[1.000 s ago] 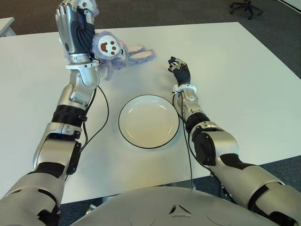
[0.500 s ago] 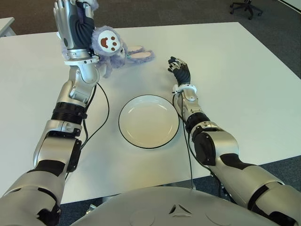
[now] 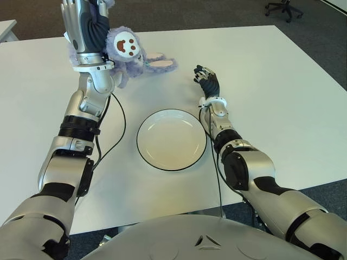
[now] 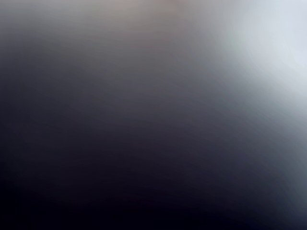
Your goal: Put the doll into the plate.
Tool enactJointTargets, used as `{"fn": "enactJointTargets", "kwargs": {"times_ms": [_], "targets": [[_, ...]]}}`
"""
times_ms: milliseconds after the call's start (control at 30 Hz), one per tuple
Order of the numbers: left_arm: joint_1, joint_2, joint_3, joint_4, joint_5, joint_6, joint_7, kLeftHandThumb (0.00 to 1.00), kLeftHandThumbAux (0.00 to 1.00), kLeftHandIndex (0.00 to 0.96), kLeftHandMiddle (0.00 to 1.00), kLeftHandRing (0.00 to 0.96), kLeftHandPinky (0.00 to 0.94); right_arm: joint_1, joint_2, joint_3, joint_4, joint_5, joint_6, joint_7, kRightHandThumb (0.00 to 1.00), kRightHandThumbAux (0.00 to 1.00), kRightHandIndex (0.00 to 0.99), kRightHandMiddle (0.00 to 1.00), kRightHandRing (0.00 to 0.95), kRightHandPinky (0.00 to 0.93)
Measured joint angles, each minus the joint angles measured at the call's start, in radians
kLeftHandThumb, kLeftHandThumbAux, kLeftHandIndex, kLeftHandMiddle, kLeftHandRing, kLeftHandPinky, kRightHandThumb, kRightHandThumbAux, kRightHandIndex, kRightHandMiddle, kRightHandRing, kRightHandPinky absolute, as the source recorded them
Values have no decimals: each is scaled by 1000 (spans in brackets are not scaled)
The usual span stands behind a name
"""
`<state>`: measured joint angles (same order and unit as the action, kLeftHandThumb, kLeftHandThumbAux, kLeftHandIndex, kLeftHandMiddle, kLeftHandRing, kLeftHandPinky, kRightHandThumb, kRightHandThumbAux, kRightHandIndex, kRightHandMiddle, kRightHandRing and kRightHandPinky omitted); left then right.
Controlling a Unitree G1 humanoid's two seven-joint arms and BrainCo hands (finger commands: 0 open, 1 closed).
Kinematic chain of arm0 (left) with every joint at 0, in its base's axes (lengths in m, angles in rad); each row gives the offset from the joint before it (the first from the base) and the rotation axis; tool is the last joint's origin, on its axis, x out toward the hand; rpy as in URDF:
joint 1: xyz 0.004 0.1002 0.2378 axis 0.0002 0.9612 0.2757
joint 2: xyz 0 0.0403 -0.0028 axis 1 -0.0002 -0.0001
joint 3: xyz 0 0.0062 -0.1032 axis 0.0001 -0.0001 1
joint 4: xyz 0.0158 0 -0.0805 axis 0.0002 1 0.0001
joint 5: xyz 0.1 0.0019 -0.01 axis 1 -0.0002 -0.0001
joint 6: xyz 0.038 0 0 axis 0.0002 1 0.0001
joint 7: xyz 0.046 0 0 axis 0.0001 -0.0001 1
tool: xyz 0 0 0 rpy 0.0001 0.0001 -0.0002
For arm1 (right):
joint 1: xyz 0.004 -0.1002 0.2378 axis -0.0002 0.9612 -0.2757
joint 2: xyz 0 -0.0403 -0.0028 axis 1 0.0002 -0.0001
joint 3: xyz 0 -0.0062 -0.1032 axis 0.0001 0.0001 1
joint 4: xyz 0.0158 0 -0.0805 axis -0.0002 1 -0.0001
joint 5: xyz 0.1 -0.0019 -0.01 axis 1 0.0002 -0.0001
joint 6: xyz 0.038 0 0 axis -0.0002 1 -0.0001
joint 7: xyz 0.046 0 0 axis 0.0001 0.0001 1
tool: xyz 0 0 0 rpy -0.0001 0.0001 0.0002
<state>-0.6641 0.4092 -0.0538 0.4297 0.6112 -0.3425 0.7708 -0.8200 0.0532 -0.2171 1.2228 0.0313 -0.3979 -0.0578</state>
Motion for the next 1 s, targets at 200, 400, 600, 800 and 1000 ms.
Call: {"fn": "enactJointTargets", "kwargs": {"times_ms": [200,400,600,800,1000], "targets": [[-16,4,-1,-5,2,0,-11,853,667,394,535,836,831,0,-1,0,0,0,0,0,688,734,400,153,156,236],[-31,8,-4,-26,7,-7,-16,854,666,396,538,841,842,0,0,0,0,0,0,0,689,733,401,156,157,233],[-45,8,-8,-40,18,-18,-22,856,664,400,540,844,843,0,-1,0,0,0,0,0,690,733,401,156,159,237],[-60,8,-11,-60,22,-21,-31,856,664,399,539,843,843,0,-1,0,0,0,0,0,690,733,401,158,161,238],[-67,8,-14,-79,23,-22,-46,856,664,399,539,842,843,0,0,0,0,0,0,0,690,733,401,155,160,237]]}}
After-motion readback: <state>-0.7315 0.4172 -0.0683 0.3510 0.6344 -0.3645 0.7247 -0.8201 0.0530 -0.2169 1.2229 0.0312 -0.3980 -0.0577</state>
